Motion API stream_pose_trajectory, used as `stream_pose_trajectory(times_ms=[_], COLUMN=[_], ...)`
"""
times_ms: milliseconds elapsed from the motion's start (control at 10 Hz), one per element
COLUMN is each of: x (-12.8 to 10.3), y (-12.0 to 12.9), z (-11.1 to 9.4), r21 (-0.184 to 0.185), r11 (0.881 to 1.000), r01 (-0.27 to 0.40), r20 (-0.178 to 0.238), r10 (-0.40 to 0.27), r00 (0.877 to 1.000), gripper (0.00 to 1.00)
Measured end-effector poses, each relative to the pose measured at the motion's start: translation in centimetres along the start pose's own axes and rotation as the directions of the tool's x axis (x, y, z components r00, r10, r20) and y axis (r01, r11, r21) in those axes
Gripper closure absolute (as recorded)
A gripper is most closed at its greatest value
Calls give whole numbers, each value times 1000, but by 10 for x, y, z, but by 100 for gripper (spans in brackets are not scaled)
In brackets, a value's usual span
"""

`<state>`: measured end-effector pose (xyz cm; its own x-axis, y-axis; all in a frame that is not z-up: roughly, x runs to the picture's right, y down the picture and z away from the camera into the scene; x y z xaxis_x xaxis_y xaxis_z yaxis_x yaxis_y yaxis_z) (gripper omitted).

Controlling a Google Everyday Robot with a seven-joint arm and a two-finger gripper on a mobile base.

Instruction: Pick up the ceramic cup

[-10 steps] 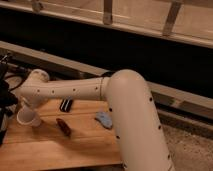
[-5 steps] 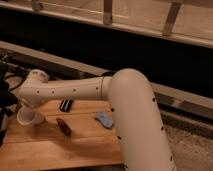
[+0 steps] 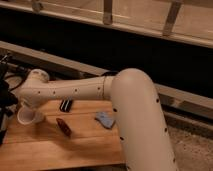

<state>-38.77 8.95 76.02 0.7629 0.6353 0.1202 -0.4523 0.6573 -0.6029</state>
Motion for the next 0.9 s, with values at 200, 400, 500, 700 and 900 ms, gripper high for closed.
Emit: stream_pose_trajectory(times_ms=[200, 400, 500, 700, 900], x=[-2, -1, -1, -4, -4], y=[2, 1, 1, 2, 2], z=[-2, -5, -7, -11, -13], r21=[1, 4, 5, 4, 4], r11=[1000, 1000, 1000, 1000, 1000], r01=[3, 1, 1, 6, 8], r20=[7, 12, 14, 21, 29], r10=[-3, -1, -1, -7, -8], r00=[1000, 1000, 1000, 1000, 1000], gripper=[76, 76, 76, 76, 76])
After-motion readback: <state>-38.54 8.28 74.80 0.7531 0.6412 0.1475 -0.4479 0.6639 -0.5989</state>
